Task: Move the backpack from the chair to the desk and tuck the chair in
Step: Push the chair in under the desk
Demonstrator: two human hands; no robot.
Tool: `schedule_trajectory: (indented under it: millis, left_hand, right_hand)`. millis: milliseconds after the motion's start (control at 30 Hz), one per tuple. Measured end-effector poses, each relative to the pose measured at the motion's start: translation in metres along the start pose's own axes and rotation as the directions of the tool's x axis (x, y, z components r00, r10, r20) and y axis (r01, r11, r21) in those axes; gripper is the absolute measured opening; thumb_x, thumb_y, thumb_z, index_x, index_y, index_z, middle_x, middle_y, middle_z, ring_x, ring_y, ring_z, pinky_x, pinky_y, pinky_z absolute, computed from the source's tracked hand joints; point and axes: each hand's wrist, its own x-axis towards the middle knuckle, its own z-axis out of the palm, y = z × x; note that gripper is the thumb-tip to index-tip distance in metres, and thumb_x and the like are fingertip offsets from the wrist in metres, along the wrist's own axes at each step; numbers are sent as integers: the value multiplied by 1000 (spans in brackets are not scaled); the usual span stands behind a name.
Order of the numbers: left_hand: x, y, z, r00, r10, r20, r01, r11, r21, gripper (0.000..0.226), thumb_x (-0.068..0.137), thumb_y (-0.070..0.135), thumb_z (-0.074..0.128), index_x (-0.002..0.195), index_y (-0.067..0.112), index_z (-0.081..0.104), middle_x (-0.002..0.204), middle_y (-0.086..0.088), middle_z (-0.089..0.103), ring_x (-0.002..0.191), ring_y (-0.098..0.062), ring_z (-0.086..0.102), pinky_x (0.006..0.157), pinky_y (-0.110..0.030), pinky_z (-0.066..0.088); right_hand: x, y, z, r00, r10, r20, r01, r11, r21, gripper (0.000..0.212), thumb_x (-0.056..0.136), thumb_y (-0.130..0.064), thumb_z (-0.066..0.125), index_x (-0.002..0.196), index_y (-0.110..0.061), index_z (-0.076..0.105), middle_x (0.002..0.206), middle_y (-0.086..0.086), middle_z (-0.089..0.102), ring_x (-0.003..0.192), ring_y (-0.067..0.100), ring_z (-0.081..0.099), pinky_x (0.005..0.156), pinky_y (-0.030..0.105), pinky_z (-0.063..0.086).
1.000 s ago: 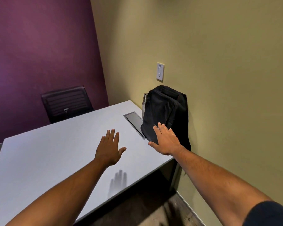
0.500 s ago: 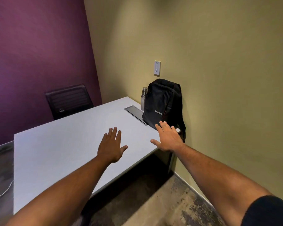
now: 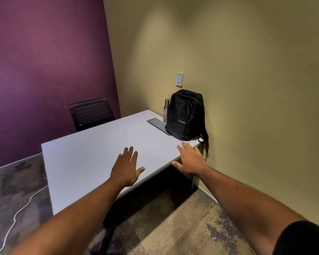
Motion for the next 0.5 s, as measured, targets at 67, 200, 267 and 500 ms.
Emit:
schedule_trajectory:
  millis: [67, 200, 267, 500]
  left_hand:
    - [-22, 0, -7, 1000, -14, -15, 14, 1000, -2, 80, 104, 62, 30, 164, 16, 2, 170, -8, -15, 157, -29, -15, 126, -44, -2]
    - [-72, 9, -23, 999, -11, -52, 10, 1000, -16, 81, 103, 63, 32, 164, 17, 3, 171, -7, -14, 157, -29, -14, 126, -45, -1]
    - [-100, 14, -25, 999, 6, -48, -8, 1000, -28, 82, 102, 64, 33, 164, 19, 3, 171, -6, -14, 157, -28, -14, 126, -44, -2]
    - [-192, 0, -14, 999, 20, -33, -23, 997, -73, 79, 104, 63, 30, 164, 18, 5, 171, -6, -11, 157, -27, -13, 126, -42, -4]
  right_hand:
    - [-24, -7, -3, 1000, 2, 9, -2, 1000, 10, 91, 103, -69, 45, 170, -18, 10, 179, 10, 1, 165, 27, -1, 131, 53, 6]
    - [-72, -20, -16, 1000, -18, 6, 18, 1000, 15, 91, 102, -70, 44, 170, -18, 11, 179, 9, 2, 165, 27, -1, 131, 54, 6]
    - [-94, -26, -20, 1000, -28, 0, 28, 1000, 11, 92, 102, -71, 43, 169, -18, 12, 179, 8, 3, 165, 26, 0, 131, 55, 5]
    - [-168, -65, -12, 999, -39, -15, 39, 999, -2, 90, 102, -71, 43, 169, -17, 16, 179, 7, 8, 165, 24, 2, 132, 58, 6]
